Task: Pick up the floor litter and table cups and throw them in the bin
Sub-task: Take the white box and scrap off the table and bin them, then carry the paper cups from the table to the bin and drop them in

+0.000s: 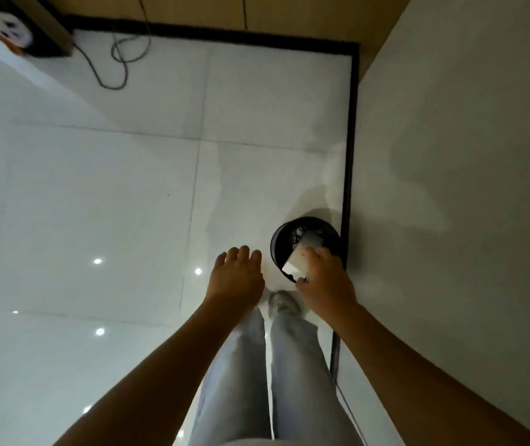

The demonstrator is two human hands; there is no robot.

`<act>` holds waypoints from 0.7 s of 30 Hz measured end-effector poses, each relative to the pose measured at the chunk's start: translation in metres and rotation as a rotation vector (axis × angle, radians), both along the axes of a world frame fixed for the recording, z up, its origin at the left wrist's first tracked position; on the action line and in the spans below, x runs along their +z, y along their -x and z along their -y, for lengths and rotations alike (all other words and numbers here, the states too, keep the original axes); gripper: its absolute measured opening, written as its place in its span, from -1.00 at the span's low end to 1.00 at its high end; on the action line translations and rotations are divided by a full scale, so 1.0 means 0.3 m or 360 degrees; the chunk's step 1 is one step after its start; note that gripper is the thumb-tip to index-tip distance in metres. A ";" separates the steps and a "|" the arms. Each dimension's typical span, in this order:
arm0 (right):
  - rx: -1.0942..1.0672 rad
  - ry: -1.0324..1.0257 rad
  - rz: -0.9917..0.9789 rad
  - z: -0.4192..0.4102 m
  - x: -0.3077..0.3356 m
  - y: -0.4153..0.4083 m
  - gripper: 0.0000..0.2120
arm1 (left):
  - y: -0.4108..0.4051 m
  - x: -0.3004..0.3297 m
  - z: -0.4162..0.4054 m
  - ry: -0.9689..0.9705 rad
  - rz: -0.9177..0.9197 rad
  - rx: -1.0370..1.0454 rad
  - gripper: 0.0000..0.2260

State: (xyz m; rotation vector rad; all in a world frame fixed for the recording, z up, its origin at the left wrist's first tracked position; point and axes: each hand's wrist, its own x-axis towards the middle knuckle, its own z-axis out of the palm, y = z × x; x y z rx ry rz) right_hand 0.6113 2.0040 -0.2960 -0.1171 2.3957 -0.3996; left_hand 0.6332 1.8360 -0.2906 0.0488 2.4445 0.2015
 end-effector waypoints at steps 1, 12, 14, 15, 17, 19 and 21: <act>0.0101 -0.0004 -0.0017 0.038 0.060 -0.003 -0.49 | -0.029 0.067 0.031 0.0028 -0.0020 0.0089 -0.60; 0.1350 0.0123 -0.0230 0.640 0.561 -0.402 -0.54 | -0.745 0.585 0.377 0.0265 -0.0265 0.1281 -0.62; 0.1565 0.0164 -0.0248 0.758 0.616 -0.540 -0.53 | -0.933 0.630 0.436 0.0298 -0.0281 0.1490 -0.62; 0.1667 0.0180 -0.0253 0.813 0.639 -0.614 -0.53 | -1.028 0.648 0.465 0.0319 -0.0287 0.1585 -0.62; 0.1869 0.0209 -0.0259 0.930 0.676 -0.783 -0.53 | -1.234 0.678 0.530 0.0354 -0.0299 0.1775 -0.62; 0.2041 0.0226 -0.0250 1.044 0.702 -0.968 -0.53 | -1.451 0.695 0.589 0.0397 -0.0307 0.1969 -0.62; 0.2179 0.0240 -0.0242 1.147 0.725 -1.170 -0.53 | -1.670 0.705 0.644 0.0412 -0.0313 0.2160 -0.61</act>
